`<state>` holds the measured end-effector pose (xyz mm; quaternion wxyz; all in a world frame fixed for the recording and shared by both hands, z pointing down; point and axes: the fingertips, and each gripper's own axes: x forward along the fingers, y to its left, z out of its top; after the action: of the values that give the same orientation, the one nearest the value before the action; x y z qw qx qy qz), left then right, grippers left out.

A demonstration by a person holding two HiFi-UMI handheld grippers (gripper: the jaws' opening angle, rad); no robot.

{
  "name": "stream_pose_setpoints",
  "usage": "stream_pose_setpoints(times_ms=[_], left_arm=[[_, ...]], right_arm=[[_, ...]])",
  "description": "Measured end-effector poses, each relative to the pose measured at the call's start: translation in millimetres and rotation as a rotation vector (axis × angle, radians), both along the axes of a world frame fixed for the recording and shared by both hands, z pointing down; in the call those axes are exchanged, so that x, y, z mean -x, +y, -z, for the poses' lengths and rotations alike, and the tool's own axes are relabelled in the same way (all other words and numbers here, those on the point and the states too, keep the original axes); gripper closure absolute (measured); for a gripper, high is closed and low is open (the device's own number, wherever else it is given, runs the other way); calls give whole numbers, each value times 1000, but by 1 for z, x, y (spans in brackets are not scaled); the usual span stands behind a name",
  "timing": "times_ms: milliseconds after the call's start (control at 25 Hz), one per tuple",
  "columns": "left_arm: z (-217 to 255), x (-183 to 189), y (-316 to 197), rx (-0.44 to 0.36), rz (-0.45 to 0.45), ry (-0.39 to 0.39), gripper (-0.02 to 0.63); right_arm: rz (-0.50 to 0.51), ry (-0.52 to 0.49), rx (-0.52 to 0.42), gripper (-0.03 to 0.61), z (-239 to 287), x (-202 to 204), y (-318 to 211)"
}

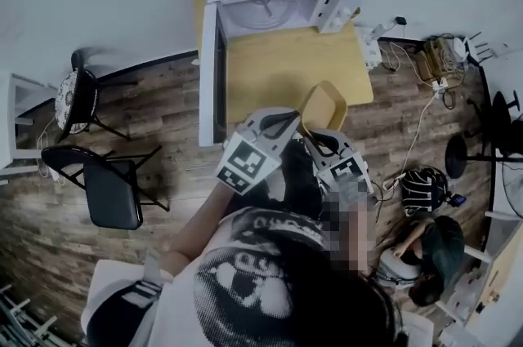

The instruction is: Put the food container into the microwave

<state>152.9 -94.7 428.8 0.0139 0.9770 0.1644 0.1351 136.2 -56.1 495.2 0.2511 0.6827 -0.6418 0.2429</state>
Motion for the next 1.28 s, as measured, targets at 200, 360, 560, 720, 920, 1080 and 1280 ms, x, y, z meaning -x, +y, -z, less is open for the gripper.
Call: stream_pose_setpoints(times_ms=[200, 360, 560, 720, 920, 1080, 1280], left_arm=[[0, -26, -30, -3, 133, 0, 612], [0, -45, -53, -5, 246, -4, 612], [-4, -63, -73, -6, 382, -25, 612], [-6, -68, -83, -13, 477, -39, 612], [-6, -69, -92, -27, 588, -47, 612], [-5, -70, -97, -32, 665, -48, 612], [-9, -67, -98, -36, 742, -52, 612]], right_arm=[[128, 13, 7, 552, -5, -40, -31], [234, 17, 25, 552, -9, -71, -51], [363, 17, 33, 552, -16, -100, -74], [457, 22, 37, 552, -21, -114, -89], [597, 81, 52, 552, -30, -130, -113], [710, 169, 83, 552, -43, -143, -141], [828, 238, 115, 552, -58, -149, -169]])
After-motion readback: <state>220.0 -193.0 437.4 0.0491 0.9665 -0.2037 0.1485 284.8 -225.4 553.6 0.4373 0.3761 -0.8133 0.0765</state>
